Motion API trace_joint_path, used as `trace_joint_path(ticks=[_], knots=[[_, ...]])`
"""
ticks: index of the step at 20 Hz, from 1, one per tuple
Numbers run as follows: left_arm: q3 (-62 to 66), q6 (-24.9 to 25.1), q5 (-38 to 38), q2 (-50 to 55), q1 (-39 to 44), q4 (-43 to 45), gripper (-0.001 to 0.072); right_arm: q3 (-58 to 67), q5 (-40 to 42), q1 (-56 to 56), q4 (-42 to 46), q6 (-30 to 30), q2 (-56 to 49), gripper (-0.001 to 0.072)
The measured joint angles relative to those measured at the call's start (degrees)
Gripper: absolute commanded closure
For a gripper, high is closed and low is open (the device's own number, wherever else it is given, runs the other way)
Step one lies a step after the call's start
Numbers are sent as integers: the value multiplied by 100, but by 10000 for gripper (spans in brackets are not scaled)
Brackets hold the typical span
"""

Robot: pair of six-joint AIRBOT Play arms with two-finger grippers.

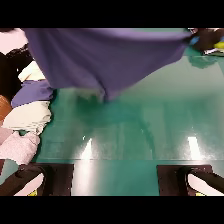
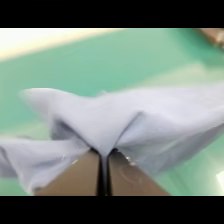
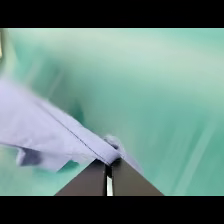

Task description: Fold the shirts.

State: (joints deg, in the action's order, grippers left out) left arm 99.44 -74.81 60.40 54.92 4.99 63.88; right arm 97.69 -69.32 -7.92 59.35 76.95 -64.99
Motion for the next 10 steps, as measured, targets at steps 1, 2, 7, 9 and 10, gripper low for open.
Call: trace_joint_path(ticks=[1,2,7,9,10], knots=[[177,11,26,-157,0,7,682,225,2,92,24,7,216,699],[326,13,55,-289,0,7,682,407,-2,175,26,9,398,699],[977,4,431,-636,4,-109,683,1080,-216,887,26,15,1067,699],[942,-57,640,-651,4,-199,682,1196,-455,1222,28,68,1123,699],[817,-118,737,-623,4,-225,682,1204,-608,1342,31,103,1097,699]])
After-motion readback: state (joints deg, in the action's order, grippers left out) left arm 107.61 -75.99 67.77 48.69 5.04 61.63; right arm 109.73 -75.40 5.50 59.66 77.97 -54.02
